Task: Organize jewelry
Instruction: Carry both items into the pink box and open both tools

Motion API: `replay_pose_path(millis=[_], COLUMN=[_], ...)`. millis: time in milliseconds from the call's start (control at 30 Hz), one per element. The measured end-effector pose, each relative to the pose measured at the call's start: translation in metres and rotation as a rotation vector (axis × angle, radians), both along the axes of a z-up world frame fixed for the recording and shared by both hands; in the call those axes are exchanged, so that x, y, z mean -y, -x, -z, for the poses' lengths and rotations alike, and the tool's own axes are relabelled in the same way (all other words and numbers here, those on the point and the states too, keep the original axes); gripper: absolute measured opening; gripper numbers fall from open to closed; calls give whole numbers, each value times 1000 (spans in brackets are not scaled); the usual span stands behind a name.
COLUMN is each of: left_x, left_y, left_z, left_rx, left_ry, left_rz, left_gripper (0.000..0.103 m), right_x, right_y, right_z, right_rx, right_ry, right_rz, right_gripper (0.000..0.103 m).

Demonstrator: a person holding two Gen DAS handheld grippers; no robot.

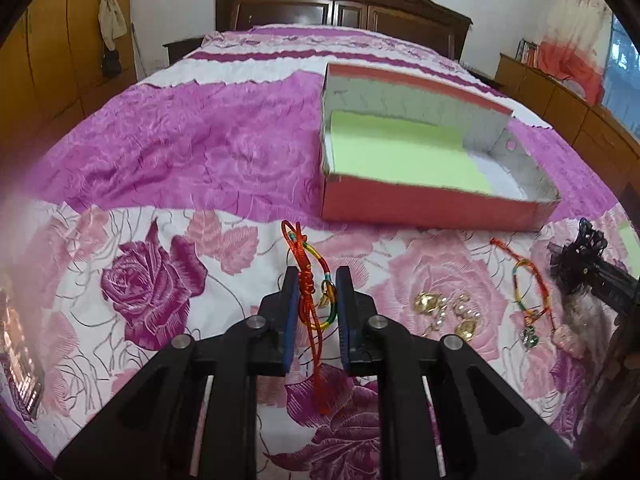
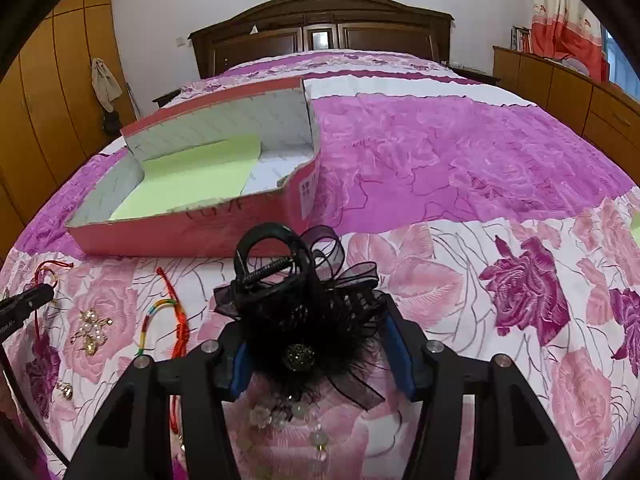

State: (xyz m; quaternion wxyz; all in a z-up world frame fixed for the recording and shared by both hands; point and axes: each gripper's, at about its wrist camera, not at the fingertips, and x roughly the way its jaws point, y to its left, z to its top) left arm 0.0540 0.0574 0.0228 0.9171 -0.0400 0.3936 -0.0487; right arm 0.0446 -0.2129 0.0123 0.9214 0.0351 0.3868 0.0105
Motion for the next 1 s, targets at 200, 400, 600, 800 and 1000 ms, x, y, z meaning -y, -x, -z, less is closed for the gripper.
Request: replay_pose_path(millis=[200, 400, 600, 800, 1000], left_x=[3, 7, 17, 31, 45], left_y=[0, -13, -37, -63, -91], left_z=[-23, -41, -54, -63, -63], left_rx=[47, 73, 107, 132, 139], left_ry=[20, 48, 39, 26, 22], left_rz=[21, 45, 73, 103, 123], left_gripper=[9, 9, 9, 9, 9], right_x=[-1, -7, -15, -31, -47], right_y=[9, 13, 0, -27, -57], right_z=[-16, -42, -69, -84, -88], right_rx=[31, 90, 130, 153, 157], right_ry=[-13, -23, -39, -36, -36], right_rz=[-6, -32, -65, -110, -133], right_gripper=[58, 58, 58, 58, 58])
